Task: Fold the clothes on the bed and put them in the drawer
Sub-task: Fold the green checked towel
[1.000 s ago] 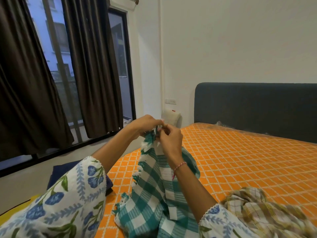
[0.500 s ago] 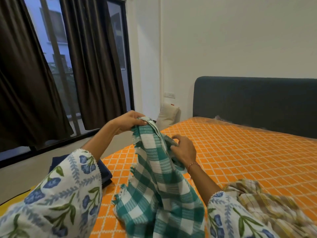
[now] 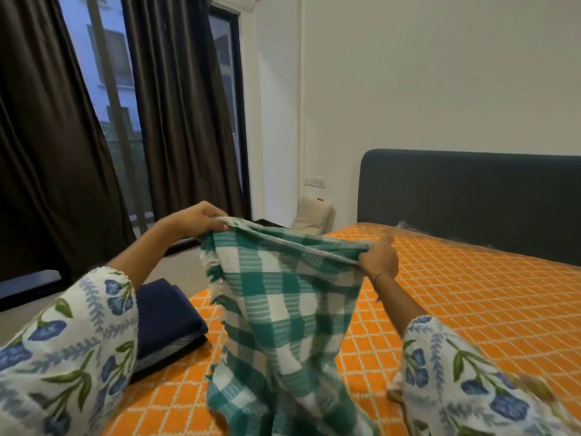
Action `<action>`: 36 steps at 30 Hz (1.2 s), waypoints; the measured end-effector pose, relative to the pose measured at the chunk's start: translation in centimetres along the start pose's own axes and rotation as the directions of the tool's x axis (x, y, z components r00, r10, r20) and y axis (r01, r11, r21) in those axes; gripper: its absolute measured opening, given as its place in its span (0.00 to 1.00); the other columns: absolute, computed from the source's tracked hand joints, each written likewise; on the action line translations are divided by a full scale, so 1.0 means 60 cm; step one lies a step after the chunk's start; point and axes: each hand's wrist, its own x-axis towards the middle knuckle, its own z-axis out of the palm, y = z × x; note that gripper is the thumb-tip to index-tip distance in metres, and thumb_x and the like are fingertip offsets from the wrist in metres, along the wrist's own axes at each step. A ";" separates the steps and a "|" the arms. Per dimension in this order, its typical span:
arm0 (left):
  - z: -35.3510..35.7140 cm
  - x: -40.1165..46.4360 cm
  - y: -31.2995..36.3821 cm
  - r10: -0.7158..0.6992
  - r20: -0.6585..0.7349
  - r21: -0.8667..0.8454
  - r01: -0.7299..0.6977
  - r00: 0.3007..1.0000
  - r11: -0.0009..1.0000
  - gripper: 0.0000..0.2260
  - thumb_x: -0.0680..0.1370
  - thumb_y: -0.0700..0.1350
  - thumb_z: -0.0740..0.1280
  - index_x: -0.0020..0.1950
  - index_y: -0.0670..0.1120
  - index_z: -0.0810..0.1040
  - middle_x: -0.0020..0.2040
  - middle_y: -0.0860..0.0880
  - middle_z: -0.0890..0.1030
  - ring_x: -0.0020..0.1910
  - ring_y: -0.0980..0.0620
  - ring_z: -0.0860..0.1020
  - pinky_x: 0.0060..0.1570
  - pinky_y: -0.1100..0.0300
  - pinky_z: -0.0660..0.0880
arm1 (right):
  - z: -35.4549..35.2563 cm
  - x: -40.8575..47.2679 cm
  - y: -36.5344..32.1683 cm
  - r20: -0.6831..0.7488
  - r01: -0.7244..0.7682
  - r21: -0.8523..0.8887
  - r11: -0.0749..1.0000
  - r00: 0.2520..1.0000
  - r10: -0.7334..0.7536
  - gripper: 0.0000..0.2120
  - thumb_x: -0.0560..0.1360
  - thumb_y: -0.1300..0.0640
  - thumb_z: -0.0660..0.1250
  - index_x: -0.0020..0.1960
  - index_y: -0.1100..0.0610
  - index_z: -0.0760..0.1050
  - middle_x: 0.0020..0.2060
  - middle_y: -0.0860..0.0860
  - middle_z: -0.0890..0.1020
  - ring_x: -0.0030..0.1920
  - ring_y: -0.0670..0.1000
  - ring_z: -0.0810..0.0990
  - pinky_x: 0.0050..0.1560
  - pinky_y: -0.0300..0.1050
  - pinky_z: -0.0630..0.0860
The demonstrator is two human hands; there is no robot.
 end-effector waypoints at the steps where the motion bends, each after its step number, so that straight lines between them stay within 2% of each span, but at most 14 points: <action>1: 0.000 0.001 -0.009 -0.002 0.002 0.021 0.002 1.000 1.000 0.07 0.79 0.38 0.63 0.53 0.42 0.79 0.40 0.43 0.80 0.33 0.56 0.78 0.30 0.68 0.73 | -0.023 0.018 -0.009 -0.001 -0.004 0.001 1.000 1.000 0.004 0.17 0.76 0.60 0.67 0.61 0.64 0.67 0.55 0.63 0.79 0.54 0.63 0.78 0.47 0.52 0.74; 5: 0.007 0.007 -0.019 0.030 -0.016 0.086 -0.028 0.999 0.996 0.06 0.79 0.39 0.64 0.49 0.42 0.81 0.41 0.45 0.81 0.38 0.52 0.78 0.40 0.61 0.75 | -0.096 0.048 -0.042 0.129 0.047 -0.270 0.962 0.992 -0.012 0.12 0.75 0.50 0.68 0.40 0.59 0.76 0.38 0.54 0.83 0.37 0.53 0.83 0.39 0.43 0.77; 8: 0.007 0.018 -0.013 0.044 -0.105 0.321 -0.008 0.994 0.947 0.07 0.79 0.41 0.65 0.48 0.45 0.82 0.41 0.47 0.82 0.41 0.52 0.79 0.46 0.55 0.76 | -0.125 0.058 -0.077 0.071 0.114 -0.356 0.928 0.993 -0.095 0.12 0.76 0.52 0.64 0.49 0.61 0.80 0.44 0.56 0.83 0.46 0.56 0.83 0.42 0.44 0.74; 11: -0.003 0.019 0.005 0.044 -0.265 0.471 0.090 0.963 0.877 0.08 0.80 0.45 0.63 0.46 0.49 0.82 0.39 0.50 0.81 0.37 0.52 0.80 0.45 0.50 0.78 | -0.149 0.065 -0.118 0.006 0.114 -0.218 0.969 0.993 -0.116 0.13 0.77 0.56 0.59 0.50 0.62 0.79 0.46 0.58 0.82 0.49 0.59 0.81 0.46 0.46 0.73; 14: -0.017 0.025 0.036 0.018 -0.414 0.227 0.084 0.910 0.970 0.10 0.80 0.41 0.62 0.44 0.44 0.81 0.35 0.47 0.81 0.29 0.51 0.80 0.28 0.60 0.77 | -0.174 0.082 -0.159 0.079 0.005 0.124 0.992 0.997 -0.015 0.13 0.77 0.61 0.58 0.36 0.62 0.74 0.29 0.54 0.79 0.27 0.50 0.80 0.30 0.38 0.71; 16: -0.030 0.041 0.058 -0.036 -0.591 -0.113 -0.039 0.806 0.993 0.08 0.80 0.38 0.62 0.46 0.41 0.81 0.39 0.43 0.81 0.28 0.51 0.80 0.21 0.66 0.73 | -0.193 0.095 -0.191 0.237 -0.150 0.465 0.873 0.971 0.040 0.14 0.78 0.65 0.58 0.34 0.63 0.71 0.21 0.55 0.77 0.16 0.49 0.74 0.22 0.41 0.71; 18: -0.045 0.056 0.092 -0.142 -0.694 -0.422 -0.239 0.706 0.875 0.07 0.79 0.36 0.62 0.45 0.43 0.79 0.43 0.41 0.82 0.29 0.52 0.82 0.21 0.67 0.73 | -0.215 0.097 -0.225 0.214 -0.127 0.686 0.716 0.976 -0.032 0.12 0.78 0.68 0.58 0.38 0.66 0.75 0.20 0.56 0.78 0.18 0.51 0.77 0.20 0.41 0.75; 20: -0.071 0.060 0.124 -0.140 -0.716 -0.542 -0.419 0.684 0.728 0.08 0.80 0.37 0.61 0.44 0.44 0.77 0.41 0.44 0.81 0.30 0.57 0.82 0.24 0.68 0.74 | -0.235 0.096 -0.250 0.055 0.021 0.715 0.699 0.995 -0.087 0.10 0.77 0.67 0.59 0.46 0.67 0.79 0.29 0.56 0.82 0.24 0.51 0.80 0.22 0.38 0.75; 22: -0.103 0.059 0.138 -0.035 -0.688 -0.498 -0.437 0.724 0.749 0.07 0.80 0.36 0.61 0.47 0.41 0.78 0.41 0.44 0.81 0.29 0.58 0.82 0.26 0.69 0.75 | -0.252 0.098 -0.250 -0.042 0.108 0.638 0.762 0.993 -0.106 0.13 0.79 0.65 0.55 0.54 0.66 0.78 0.40 0.57 0.80 0.33 0.53 0.79 0.24 0.35 0.74; 25: -0.131 0.062 0.148 0.041 -0.614 -0.344 -0.314 0.789 0.885 0.06 0.79 0.36 0.63 0.47 0.38 0.80 0.41 0.39 0.81 0.29 0.56 0.82 0.30 0.68 0.78 | -0.267 0.116 -0.248 0.042 0.056 0.588 0.807 0.994 -0.099 0.11 0.80 0.65 0.55 0.47 0.67 0.75 0.40 0.61 0.81 0.32 0.57 0.78 0.26 0.46 0.79; 28: -0.137 0.070 0.162 0.057 -0.738 -0.327 -0.431 0.672 0.841 0.06 0.79 0.37 0.65 0.52 0.37 0.80 0.40 0.44 0.81 0.30 0.59 0.81 0.32 0.69 0.78 | -0.272 0.123 -0.265 -0.136 0.199 0.631 0.749 0.980 -0.146 0.11 0.79 0.63 0.57 0.49 0.59 0.78 0.51 0.60 0.81 0.44 0.58 0.80 0.40 0.49 0.82; 29: -0.136 0.069 0.161 0.068 -0.745 -0.310 -0.434 0.664 0.846 0.06 0.78 0.37 0.66 0.53 0.38 0.80 0.41 0.44 0.81 0.30 0.59 0.81 0.33 0.69 0.78 | -0.273 0.119 -0.266 -0.111 0.184 0.654 0.734 0.983 -0.146 0.12 0.79 0.63 0.56 0.48 0.58 0.78 0.53 0.59 0.80 0.44 0.58 0.81 0.37 0.48 0.81; 32: -0.119 0.053 0.143 0.146 -0.644 -0.056 -0.237 0.751 0.970 0.06 0.74 0.35 0.71 0.51 0.38 0.82 0.42 0.44 0.81 0.31 0.60 0.78 0.37 0.67 0.78 | -0.273 0.117 -0.250 0.038 0.097 0.603 0.792 0.988 -0.150 0.12 0.79 0.64 0.57 0.42 0.60 0.77 0.50 0.61 0.80 0.27 0.55 0.81 0.19 0.38 0.73; 36: -0.087 0.034 0.140 0.268 -0.634 0.270 -0.116 0.725 0.956 0.04 0.72 0.36 0.71 0.46 0.37 0.83 0.40 0.46 0.80 0.39 0.46 0.78 0.38 0.58 0.72 | -0.278 0.110 -0.236 0.097 0.146 0.528 0.836 0.968 -0.230 0.13 0.78 0.66 0.56 0.54 0.69 0.77 0.45 0.62 0.82 0.24 0.49 0.81 0.22 0.37 0.75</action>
